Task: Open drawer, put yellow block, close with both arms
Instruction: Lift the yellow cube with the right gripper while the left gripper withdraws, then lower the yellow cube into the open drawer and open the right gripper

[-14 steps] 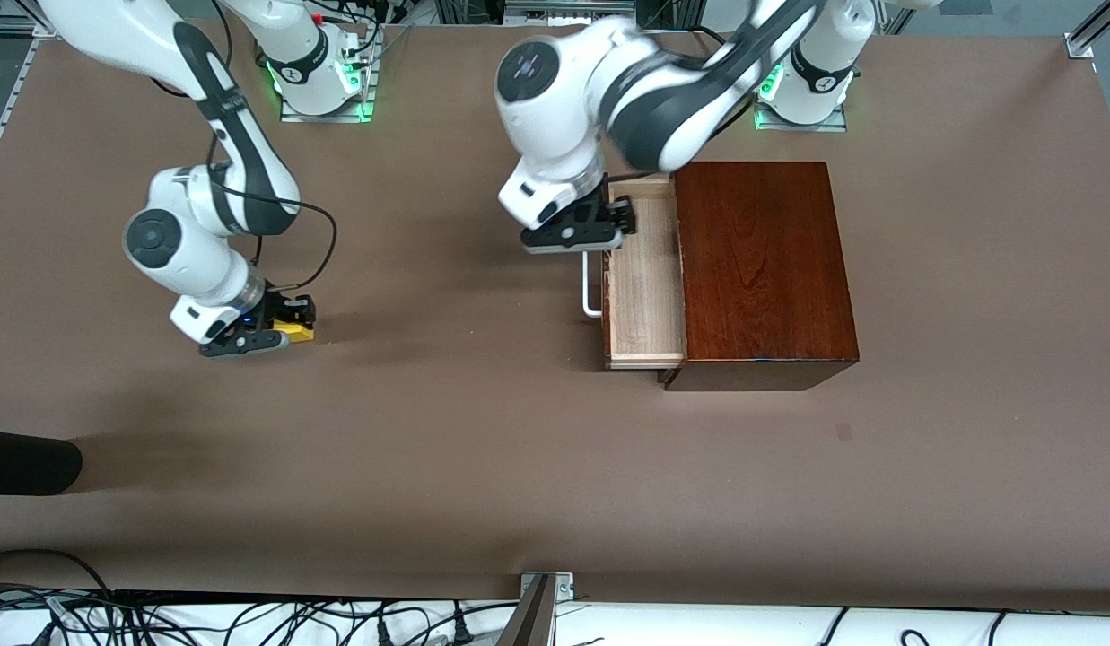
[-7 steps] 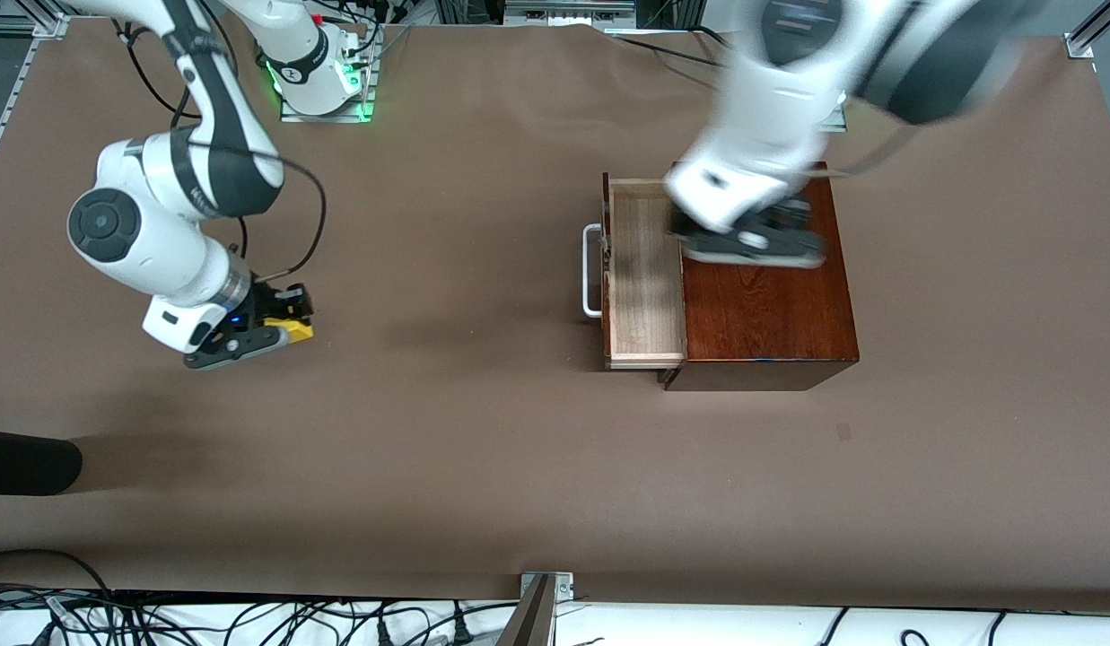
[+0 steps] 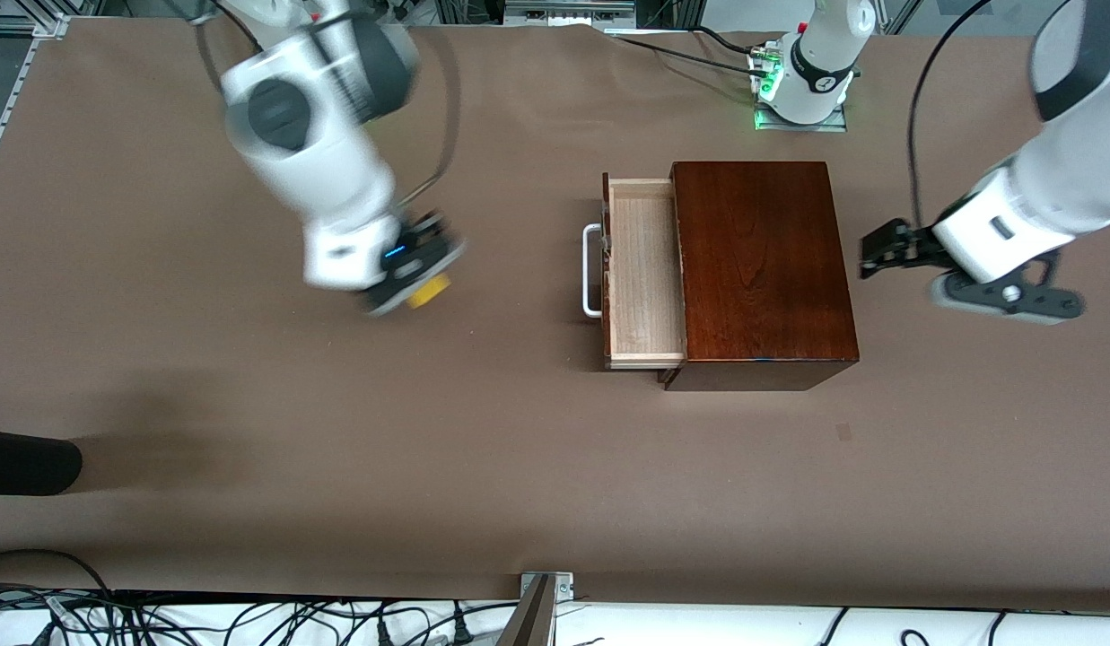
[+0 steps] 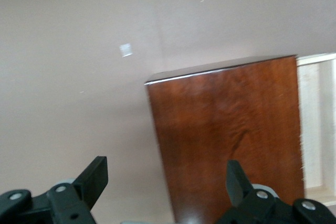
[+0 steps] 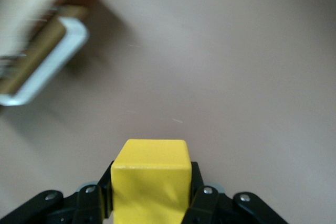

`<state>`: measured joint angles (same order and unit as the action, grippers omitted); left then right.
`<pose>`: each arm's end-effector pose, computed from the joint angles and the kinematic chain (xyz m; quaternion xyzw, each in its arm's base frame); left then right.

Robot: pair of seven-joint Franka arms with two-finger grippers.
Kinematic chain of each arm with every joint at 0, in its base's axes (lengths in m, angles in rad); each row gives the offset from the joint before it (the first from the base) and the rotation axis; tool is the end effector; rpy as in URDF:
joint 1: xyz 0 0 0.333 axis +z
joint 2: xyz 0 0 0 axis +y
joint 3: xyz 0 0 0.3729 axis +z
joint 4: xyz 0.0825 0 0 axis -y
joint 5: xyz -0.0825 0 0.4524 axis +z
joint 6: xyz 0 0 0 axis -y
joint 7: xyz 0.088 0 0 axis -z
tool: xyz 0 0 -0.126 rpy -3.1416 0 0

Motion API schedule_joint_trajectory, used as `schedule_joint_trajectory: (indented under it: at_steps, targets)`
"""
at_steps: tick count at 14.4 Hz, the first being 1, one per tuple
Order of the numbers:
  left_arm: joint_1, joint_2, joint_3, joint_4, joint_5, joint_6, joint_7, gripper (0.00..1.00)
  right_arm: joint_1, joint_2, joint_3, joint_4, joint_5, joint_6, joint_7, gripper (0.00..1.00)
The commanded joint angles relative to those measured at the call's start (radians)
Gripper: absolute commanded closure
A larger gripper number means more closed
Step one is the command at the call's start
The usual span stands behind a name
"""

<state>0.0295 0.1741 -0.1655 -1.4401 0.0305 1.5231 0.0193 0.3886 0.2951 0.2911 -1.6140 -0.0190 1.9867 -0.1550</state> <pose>0.6725 -0.0782 0.6167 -0.9961 0.0769 0.0442 0.0035 0.5876 0.4455 0.4827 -0.9145 -0.4007 -0.0350 0.0432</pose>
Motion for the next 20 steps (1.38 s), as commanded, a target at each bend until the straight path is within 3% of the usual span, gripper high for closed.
schedule_joint_trajectory:
  at_steps: [1,4,8,12,20]
  targets:
    - [-0.051,-0.128,0.09,-0.165,-0.021,0.049,0.041,0.0,0.149,0.085,-0.012,0.135,-0.001,-0.02,-0.011,1.0]
    - [-0.051,-0.211,0.125,-0.311,-0.023,0.254,0.012,0.0,0.314,0.23,-0.015,0.319,-0.074,-0.02,-0.017,1.0]
    - [-0.039,-0.206,0.13,-0.304,-0.018,0.232,-0.042,0.0,0.44,0.401,-0.016,0.506,-0.2,-0.012,-0.04,1.0]
    - [-0.039,-0.205,0.118,-0.283,-0.018,0.195,-0.033,0.0,0.443,0.432,-0.017,0.519,-0.217,-0.025,-0.24,1.0]
    - [-0.048,-0.205,0.116,-0.269,-0.012,0.163,-0.033,0.0,0.444,0.498,-0.02,0.52,-0.254,-0.002,-0.327,1.0]
